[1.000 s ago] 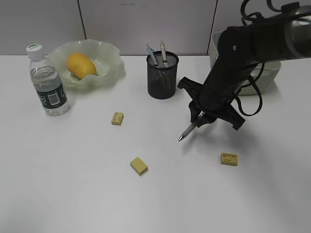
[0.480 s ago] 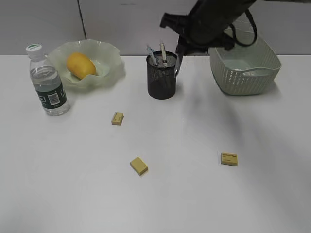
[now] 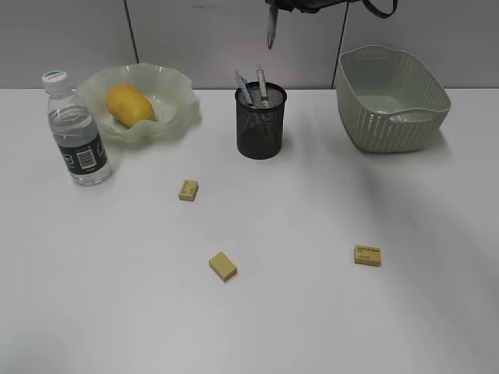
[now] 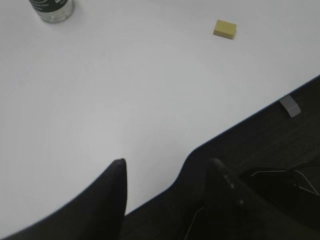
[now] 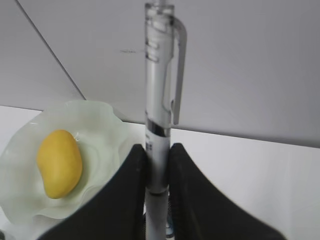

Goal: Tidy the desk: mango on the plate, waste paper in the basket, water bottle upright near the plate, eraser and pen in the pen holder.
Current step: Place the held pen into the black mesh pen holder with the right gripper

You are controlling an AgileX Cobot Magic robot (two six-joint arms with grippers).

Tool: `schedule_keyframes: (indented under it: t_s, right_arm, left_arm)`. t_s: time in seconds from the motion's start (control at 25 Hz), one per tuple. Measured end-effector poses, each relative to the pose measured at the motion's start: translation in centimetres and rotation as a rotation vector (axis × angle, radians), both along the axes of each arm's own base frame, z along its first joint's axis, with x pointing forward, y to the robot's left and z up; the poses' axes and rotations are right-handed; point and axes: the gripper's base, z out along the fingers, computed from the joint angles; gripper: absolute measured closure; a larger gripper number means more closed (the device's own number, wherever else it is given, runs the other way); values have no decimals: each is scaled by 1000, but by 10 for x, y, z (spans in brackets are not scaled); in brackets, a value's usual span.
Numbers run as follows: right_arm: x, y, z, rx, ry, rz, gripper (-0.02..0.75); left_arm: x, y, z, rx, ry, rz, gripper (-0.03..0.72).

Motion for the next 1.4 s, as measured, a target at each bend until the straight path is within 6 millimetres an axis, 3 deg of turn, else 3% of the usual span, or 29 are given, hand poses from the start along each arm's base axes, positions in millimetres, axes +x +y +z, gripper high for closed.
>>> schedule_keyframes:
  t_s: [0.44,0.72,1.04,1.16,1.4]
  right_arm:
    - [18,9,-72,-98,76,25,613]
    - [19,10,-97,-134,140,22,589]
    - [18,8,-98,-172,149,27,270]
    - [16,6,-87,-177,148,22,241]
    - [-1,-8,-46,-251,215,-9,245]
  left_arm:
    - [0,0,0,0,0,0,306]
    - [0,0,0,0,0,0,306]
    - [0,0,0,0,0,0,306]
    - [0,0,0,0,0,0,306]
    - [0,0,0,0,0,0,306]
